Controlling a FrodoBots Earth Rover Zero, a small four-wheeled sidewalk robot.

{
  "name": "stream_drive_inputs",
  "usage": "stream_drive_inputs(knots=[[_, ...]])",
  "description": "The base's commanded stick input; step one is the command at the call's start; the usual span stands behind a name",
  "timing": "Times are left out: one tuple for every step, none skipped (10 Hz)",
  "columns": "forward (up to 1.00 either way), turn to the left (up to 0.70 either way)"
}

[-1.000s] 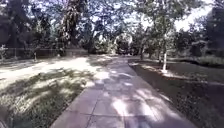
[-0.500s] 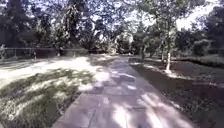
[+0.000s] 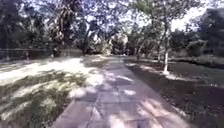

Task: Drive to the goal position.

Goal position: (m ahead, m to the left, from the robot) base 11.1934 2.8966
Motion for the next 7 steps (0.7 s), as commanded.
stream_drive_inputs(knots=[[0.5, 0.0], [0.5, 0.0], [0.5, 0.0], [0.5, 0.0], [0.5, 0.0], [0.5, 0.0], [0.5, 0.0]])
